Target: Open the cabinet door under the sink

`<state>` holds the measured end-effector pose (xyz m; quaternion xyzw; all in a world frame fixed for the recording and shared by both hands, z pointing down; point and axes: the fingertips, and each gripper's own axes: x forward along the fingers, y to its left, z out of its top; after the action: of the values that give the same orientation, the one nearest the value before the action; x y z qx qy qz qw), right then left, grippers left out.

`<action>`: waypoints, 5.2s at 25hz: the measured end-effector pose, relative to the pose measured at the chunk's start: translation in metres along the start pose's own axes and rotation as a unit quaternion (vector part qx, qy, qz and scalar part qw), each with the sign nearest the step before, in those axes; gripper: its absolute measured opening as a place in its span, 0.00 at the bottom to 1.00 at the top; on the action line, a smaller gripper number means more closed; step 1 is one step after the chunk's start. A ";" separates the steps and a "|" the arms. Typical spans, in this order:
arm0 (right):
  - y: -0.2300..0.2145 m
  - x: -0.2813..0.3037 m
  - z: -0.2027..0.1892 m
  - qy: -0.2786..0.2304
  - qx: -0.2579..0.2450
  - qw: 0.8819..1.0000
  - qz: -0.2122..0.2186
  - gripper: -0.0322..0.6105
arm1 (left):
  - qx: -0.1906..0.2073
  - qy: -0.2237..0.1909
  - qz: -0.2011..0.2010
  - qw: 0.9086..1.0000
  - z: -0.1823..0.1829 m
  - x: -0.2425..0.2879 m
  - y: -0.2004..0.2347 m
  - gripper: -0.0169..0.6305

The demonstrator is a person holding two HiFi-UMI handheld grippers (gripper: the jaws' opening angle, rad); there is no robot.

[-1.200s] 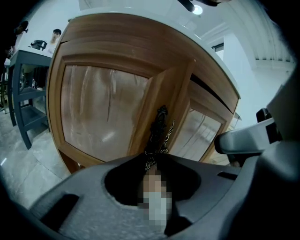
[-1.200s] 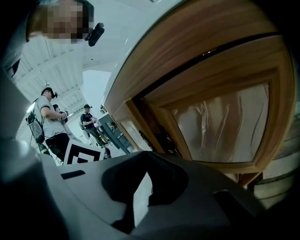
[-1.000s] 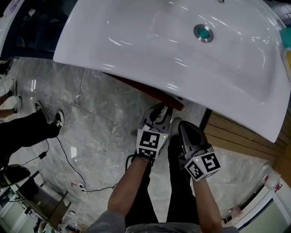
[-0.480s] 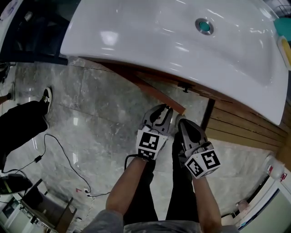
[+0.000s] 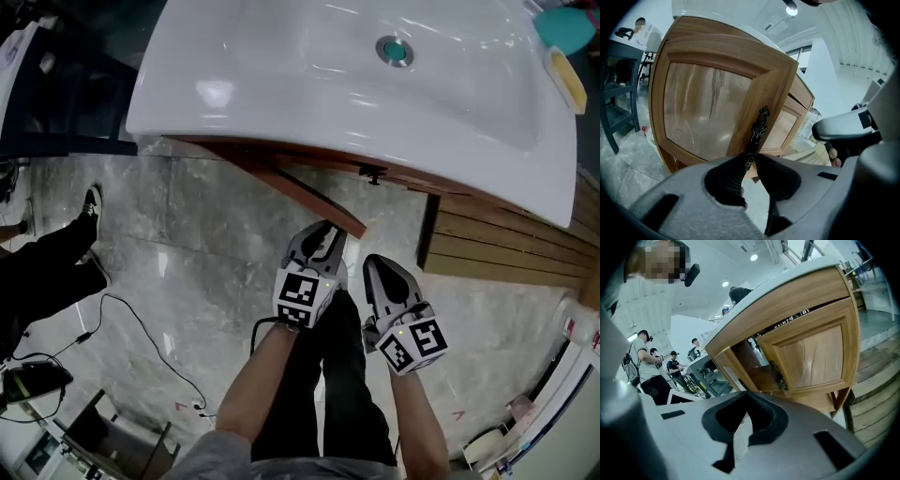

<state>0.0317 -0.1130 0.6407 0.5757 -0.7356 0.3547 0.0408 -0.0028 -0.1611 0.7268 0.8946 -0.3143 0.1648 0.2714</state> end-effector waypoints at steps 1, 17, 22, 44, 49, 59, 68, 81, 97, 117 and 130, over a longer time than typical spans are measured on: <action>-0.003 0.000 -0.001 0.002 0.002 1.000 -0.001 0.06 | 0.001 0.002 -0.001 1.000 0.000 0.000 -0.001 0.16; -0.014 0.016 -0.011 0.006 0.018 1.000 0.004 0.06 | 0.004 0.001 0.002 1.000 -0.003 -0.017 0.003 0.16; -0.002 0.014 -0.029 0.001 0.013 1.000 -0.011 0.06 | -0.002 0.018 -0.017 1.000 -0.009 -0.035 0.003 0.16; 0.130 0.046 -0.105 -0.013 0.017 0.999 -0.025 0.06 | 0.047 0.044 -0.057 0.996 -0.059 -0.177 0.094 0.11; 0.149 0.057 -0.107 -0.018 0.014 1.000 -0.017 0.06 | 0.050 0.044 -0.021 0.998 -0.058 -0.197 0.123 0.09; 0.178 0.064 -0.114 -0.016 0.009 1.000 0.003 0.06 | 0.029 0.036 0.052 0.998 -0.058 -0.217 0.158 0.08; 0.201 0.056 -0.095 -0.014 -0.008 1.000 0.026 0.06 | 0.021 0.006 0.080 0.997 -0.038 -0.247 0.148 0.04; 0.262 0.015 0.013 -0.027 -0.053 0.996 0.072 0.06 | 0.049 -0.066 0.099 0.992 0.110 -0.312 0.089 0.04; 0.316 -0.094 0.152 -0.088 -0.104 0.986 0.096 0.06 | 0.113 -0.135 0.107 0.979 0.271 -0.386 -0.030 0.04; 0.384 -0.136 0.250 -0.185 -0.161 0.961 0.129 0.06 | 0.150 -0.222 0.083 0.960 0.361 -0.431 -0.075 0.04; 0.389 -0.131 0.251 -0.195 -0.165 0.959 0.121 0.06 | 0.151 -0.230 0.071 0.959 0.368 -0.430 -0.071 0.04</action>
<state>-0.1781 -0.1155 0.2071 0.5256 -0.8418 0.1117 -0.0520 -0.2323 -0.1277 0.2052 0.9144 -0.4022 0.0192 0.0418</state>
